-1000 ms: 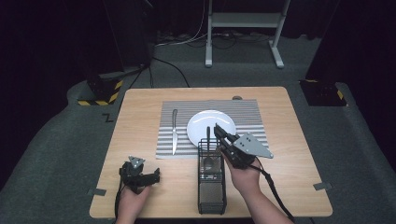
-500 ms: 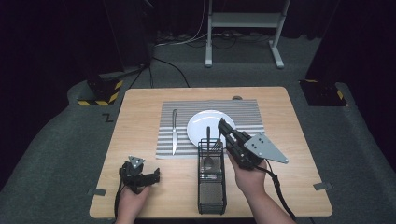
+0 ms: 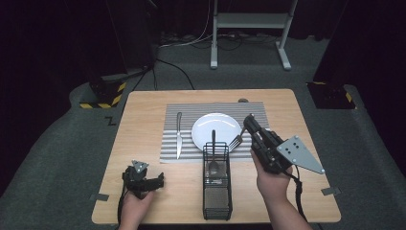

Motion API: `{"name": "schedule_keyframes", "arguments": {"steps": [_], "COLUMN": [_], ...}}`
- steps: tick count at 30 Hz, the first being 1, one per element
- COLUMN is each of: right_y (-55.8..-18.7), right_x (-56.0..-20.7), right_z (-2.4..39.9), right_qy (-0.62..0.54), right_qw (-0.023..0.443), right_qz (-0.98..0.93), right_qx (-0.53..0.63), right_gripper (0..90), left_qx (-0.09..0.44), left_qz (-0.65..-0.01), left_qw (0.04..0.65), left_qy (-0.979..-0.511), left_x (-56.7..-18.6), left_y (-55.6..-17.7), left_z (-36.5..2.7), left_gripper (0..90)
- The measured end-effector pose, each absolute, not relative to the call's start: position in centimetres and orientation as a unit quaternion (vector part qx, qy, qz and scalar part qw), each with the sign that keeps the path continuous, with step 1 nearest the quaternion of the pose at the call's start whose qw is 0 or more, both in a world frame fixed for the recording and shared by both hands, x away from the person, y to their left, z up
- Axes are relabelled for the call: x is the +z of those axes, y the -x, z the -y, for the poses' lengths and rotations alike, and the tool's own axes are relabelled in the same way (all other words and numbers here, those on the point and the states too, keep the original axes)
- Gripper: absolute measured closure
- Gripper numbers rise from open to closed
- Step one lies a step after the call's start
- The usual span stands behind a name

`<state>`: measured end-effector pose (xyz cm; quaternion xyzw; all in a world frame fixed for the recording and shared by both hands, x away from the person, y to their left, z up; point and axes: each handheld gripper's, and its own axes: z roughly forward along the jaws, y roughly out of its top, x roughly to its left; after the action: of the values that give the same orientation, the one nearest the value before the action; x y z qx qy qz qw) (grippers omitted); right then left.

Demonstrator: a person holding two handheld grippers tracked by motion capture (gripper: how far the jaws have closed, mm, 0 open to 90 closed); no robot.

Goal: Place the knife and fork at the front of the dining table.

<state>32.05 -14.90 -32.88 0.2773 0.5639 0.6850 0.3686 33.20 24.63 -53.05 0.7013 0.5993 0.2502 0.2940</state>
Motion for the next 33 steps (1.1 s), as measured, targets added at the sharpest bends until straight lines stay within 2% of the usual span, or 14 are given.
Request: {"name": "schedule_keyframes", "arguments": {"steps": [6, 14, 20, 33], "right_y": [-33.0, -35.3, -37.3, -41.1], "right_x": [-34.5, -38.6, -41.4, -43.7], "right_z": [17.2, 19.4, 19.6, 19.1], "right_qy": [-0.307, -0.352, -0.37, -0.391], "right_qw": [0.379, 0.366, 0.35, 0.34], "right_qz": [-0.571, -0.595, -0.614, -0.637], "right_qx": [0.66, 0.623, 0.603, 0.571], "right_gripper": [86.5, 86.5, 86.5, 86.6], "left_qx": [0.25, 0.25, 0.251, 0.25], "left_qz": [-0.599, -0.6, -0.6, -0.599], "left_qw": [0.294, 0.294, 0.294, 0.294], "left_qy": [-0.701, -0.701, -0.701, -0.701], "left_x": [-53.0, -53.0, -53.1, -53.1], "left_y": [-33.2, -33.2, -33.2, -33.2], "left_z": [-24.6, -24.6, -24.6, -24.6], "left_gripper": [1.7, 1.7, 1.7, 1.7]}}
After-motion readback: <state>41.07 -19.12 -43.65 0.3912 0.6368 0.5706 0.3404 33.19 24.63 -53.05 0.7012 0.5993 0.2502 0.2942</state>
